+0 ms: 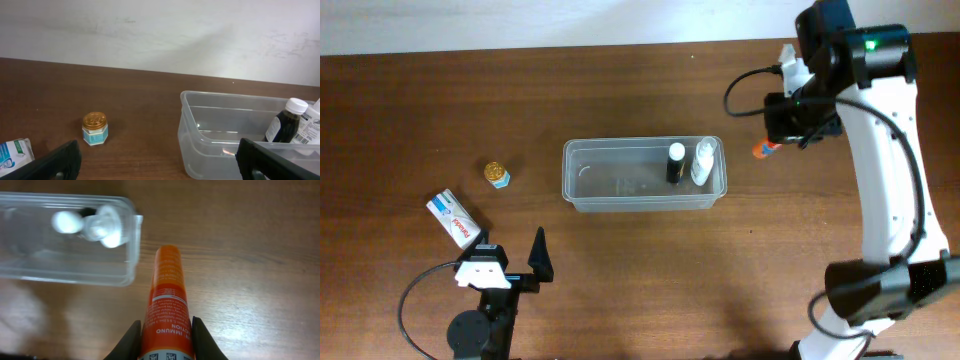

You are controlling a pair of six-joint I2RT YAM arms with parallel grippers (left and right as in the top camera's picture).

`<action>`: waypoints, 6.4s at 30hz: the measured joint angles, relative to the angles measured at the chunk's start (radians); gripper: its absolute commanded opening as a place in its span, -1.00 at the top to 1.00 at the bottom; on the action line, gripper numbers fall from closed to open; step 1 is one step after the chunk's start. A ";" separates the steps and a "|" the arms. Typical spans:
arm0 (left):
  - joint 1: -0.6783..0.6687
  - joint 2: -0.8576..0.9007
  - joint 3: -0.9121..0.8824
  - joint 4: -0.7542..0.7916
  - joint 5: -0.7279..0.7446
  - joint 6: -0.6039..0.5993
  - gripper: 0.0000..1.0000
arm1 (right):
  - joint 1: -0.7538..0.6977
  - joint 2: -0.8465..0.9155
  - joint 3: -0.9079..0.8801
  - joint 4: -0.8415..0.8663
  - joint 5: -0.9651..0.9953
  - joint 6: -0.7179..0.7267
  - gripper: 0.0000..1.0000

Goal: Pack container
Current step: 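Carry the orange tube into the container near the bottles, then open the right gripper, release the tube, and retract right arm, then move the left gripper to the Panadol box and lower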

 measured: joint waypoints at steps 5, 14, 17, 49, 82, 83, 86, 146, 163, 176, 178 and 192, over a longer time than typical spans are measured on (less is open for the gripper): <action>0.000 0.000 0.000 0.000 0.000 0.000 -0.99 | 0.084 -0.041 0.001 0.001 -0.007 0.023 0.64; 0.000 0.000 0.000 0.000 0.000 0.000 -0.99 | 0.189 -0.038 -0.018 0.074 -0.008 0.073 0.64; 0.000 0.000 0.000 0.000 0.000 0.000 -0.99 | 0.211 -0.038 -0.059 0.116 -0.007 0.091 0.64; 0.000 0.000 0.000 0.000 0.000 0.000 -0.99 | 0.258 -0.025 -0.557 0.502 -0.006 0.143 0.61; 0.000 0.000 0.000 0.000 0.000 0.000 -0.99 | 0.258 0.050 -0.596 0.496 0.013 0.153 0.53; 0.000 0.000 0.000 0.000 0.000 0.000 -0.99 | 0.258 0.055 -0.596 0.500 0.013 0.153 0.52; 0.000 0.000 0.000 0.000 0.000 0.000 -0.99 | 0.258 0.058 -0.596 0.510 0.013 0.154 0.51; 0.001 0.000 -0.003 0.067 -0.085 0.005 -0.99 | -0.387 0.058 0.121 -0.013 0.066 0.213 -0.97; 0.002 0.610 0.690 -0.381 -0.121 0.026 -0.99 | -0.389 0.058 0.118 -0.011 0.066 0.212 -0.97; 0.003 1.313 1.372 -1.068 -0.010 0.143 -0.99 | -0.389 0.058 0.117 -0.013 0.066 0.213 -0.97; 0.003 1.367 1.372 -1.066 0.019 0.144 -0.99 | -0.389 0.058 0.117 -0.012 0.066 0.213 -0.97; 0.189 1.654 1.372 -1.099 -0.042 -0.119 -0.99 | -0.389 0.058 0.117 -0.013 0.066 0.213 -0.97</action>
